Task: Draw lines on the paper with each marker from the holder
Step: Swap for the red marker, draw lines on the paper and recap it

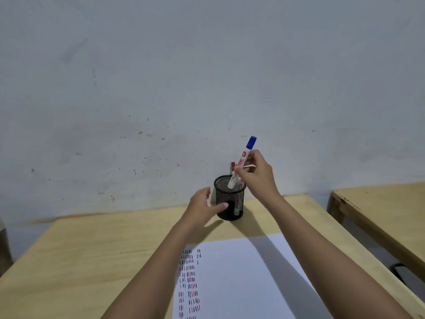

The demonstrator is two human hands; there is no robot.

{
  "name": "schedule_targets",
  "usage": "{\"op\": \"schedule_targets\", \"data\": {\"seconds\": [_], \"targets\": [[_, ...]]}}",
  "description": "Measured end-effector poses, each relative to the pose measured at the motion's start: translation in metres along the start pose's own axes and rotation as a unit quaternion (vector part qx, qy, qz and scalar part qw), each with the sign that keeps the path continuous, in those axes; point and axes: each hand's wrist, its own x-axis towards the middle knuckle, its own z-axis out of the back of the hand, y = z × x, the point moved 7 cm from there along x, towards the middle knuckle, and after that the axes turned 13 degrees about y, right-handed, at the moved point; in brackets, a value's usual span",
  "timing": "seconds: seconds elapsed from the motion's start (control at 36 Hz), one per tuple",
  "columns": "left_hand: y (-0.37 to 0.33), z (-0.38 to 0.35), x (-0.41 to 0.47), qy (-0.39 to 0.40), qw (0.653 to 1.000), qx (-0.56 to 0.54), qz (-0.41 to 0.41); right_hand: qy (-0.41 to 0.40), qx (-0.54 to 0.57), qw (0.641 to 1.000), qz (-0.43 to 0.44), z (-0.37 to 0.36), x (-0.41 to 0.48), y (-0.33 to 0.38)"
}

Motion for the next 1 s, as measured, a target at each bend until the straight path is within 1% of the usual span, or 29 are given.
{"op": "schedule_targets", "data": {"seconds": [0.06,0.17,0.25,0.39,0.56,0.75,0.81,0.92,0.97,1.0], "targets": [[0.003,-0.008,0.007,0.015,1.0,-0.015,-0.01,0.008,-0.011,1.0,-0.018,-0.009,0.01,-0.012],[0.009,-0.018,0.024,0.015,0.998,-0.05,-0.041,0.067,-0.062,0.995,-0.049,-0.033,0.02,-0.035],[0.009,-0.022,0.03,0.011,0.996,-0.072,-0.054,0.091,-0.118,0.988,-0.038,-0.042,0.025,-0.036],[0.02,-0.025,0.039,0.004,0.993,-0.109,-0.05,0.148,-0.155,0.975,-0.053,-0.053,0.03,-0.037],[0.028,-0.025,0.047,0.003,0.991,-0.119,-0.053,0.154,-0.189,0.967,-0.074,-0.059,0.035,-0.039],[0.03,-0.023,0.051,0.003,0.99,-0.129,-0.062,0.131,-0.169,0.973,-0.086,-0.056,0.04,-0.04],[0.032,-0.024,0.051,-0.001,0.99,-0.129,-0.062,0.089,-0.148,0.982,-0.074,-0.047,0.039,-0.038],[0.034,-0.026,0.05,-0.003,0.988,-0.138,-0.069,-0.035,-0.082,0.996,-0.016,-0.019,0.035,-0.03],[0.033,-0.027,0.049,0.0,0.987,-0.14,-0.074,-0.072,-0.08,0.994,-0.004,-0.009,0.034,-0.031],[0.032,-0.027,0.048,0.001,0.987,-0.141,-0.076,-0.076,-0.094,0.993,-0.009,-0.006,0.034,-0.034]]}}
